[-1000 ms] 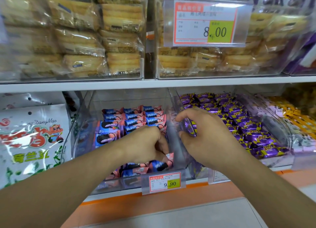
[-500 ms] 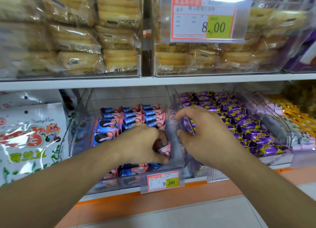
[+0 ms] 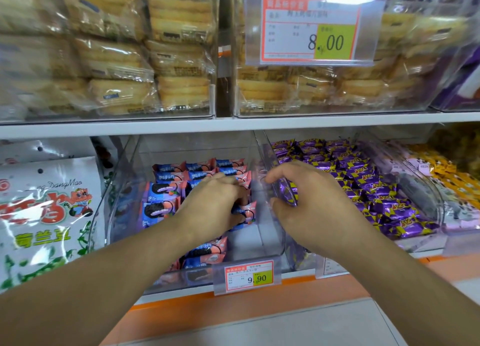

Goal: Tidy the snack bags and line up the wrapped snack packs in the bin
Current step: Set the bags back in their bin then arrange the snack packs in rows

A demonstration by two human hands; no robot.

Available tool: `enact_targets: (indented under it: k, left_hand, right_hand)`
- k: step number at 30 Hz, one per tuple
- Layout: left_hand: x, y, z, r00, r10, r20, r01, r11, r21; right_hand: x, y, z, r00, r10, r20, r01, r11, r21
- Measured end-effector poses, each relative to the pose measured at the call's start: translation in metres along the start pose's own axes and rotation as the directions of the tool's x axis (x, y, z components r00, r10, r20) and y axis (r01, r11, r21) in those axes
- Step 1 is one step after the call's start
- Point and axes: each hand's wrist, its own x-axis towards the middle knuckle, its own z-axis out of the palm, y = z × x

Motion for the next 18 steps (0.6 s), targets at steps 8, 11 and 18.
enact_targets:
  k: [8, 11, 18]
  left_hand:
    - [-0.021, -0.012, -0.027, 0.996, -0.083, 0.015, 0.084, 0.993, -0.086]
    - [-0.039, -0.032, -0.058, 0.994, -0.112, 0.019, 0.112, 0.993, -0.03]
    - [-0.054, -0.072, -0.096, 0.907, -0.241, 0.344, 0.11, 0.927, 0.359]
  right_hand:
    - [0.001, -0.005, -0.001, 1.0, -0.003, 0.002, 0.003, 1.0, -0.009]
    - [0.002, -0.012, 0.002, 1.0, -0.017, 0.01, 0.017, 0.999, -0.043]
    - [0.004, -0.03, 0.008, 0.999, -0.028, 0.036, 0.031, 0.996, -0.079]
